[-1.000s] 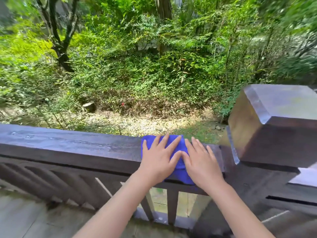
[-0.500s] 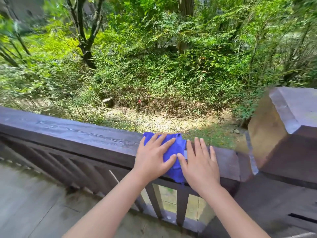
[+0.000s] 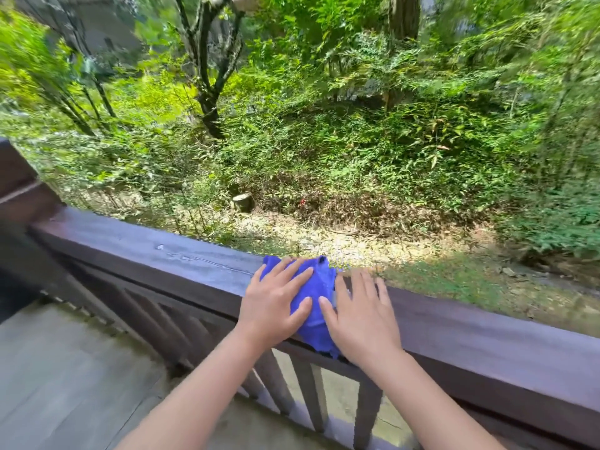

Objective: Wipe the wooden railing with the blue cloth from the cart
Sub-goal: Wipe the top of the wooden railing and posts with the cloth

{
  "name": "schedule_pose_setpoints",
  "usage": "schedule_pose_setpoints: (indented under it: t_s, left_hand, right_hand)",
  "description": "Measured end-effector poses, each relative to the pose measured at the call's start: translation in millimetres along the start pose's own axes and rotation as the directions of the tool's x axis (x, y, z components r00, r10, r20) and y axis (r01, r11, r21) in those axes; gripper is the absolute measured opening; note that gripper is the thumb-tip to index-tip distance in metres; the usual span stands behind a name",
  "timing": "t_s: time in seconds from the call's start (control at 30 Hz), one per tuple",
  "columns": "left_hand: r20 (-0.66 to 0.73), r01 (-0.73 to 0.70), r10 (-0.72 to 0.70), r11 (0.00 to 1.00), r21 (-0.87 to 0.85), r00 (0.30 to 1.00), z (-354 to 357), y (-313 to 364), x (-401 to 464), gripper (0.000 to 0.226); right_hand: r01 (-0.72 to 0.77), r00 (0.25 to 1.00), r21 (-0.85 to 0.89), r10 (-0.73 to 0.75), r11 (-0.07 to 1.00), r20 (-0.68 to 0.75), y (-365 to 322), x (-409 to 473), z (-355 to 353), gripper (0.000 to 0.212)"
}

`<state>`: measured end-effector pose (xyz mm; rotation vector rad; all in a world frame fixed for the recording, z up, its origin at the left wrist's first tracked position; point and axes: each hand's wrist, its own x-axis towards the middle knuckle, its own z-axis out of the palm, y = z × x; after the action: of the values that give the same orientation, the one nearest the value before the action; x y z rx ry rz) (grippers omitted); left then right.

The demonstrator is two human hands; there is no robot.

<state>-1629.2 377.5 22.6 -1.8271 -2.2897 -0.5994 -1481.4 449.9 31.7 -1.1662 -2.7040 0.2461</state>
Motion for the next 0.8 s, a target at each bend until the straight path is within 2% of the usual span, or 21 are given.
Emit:
schedule_pose_setpoints:
  t_s: [0.13,0.23,0.3,0.4,0.5,0.6,0.8]
  left_hand:
    - [0.039,0.031,-0.031,1.000,0.008,0.999,-29.4,-97.5,0.8,0.057]
    - [0.104,0.062,-0.060,0.998,-0.014,0.993,-52.1,-158.7,4.0,0.062]
    - [0.147,0.088,-0.088,0.996,0.011,0.985,-53.3,-166.9,6.5,0.067]
    - [0.173,0.125,-0.148,0.982,0.142,0.974,-41.3,-144.7,9.7,0.072]
    - [0.155,0.034,-0.060,0.985,0.168,0.986,-36.3,-136.4,9.5,0.065]
    - [0.168,-0.074,0.056,0.992,0.103,0.984,-40.2,-145.7,9.0,0.058]
    - [0.114,-0.262,0.250,0.959,0.105,0.962,-49.2,-195.1,7.7,0.054]
  right_hand:
    - [-0.009,1.000,-0.034,0.009,0.999,0.019,-57.6,32.4,16.2,0.063]
    - [-0.080,0.996,-0.063,0.082,0.995,0.032,-75.0,44.1,21.0,0.062]
    - [-0.119,0.992,-0.094,0.123,0.988,0.034,-79.1,46.4,22.2,0.063]
    - [-0.135,0.990,-0.122,0.139,0.983,0.024,-83.2,48.7,24.5,0.063]
    - [-0.117,0.993,-0.151,0.119,0.982,0.002,-92.2,50.8,25.4,0.063]
    - [-0.083,0.996,-0.155,0.088,0.984,0.024,-106.8,57.5,27.7,0.067]
    - [-0.008,0.999,-0.138,0.013,0.990,0.030,-129.7,68.6,28.3,0.069]
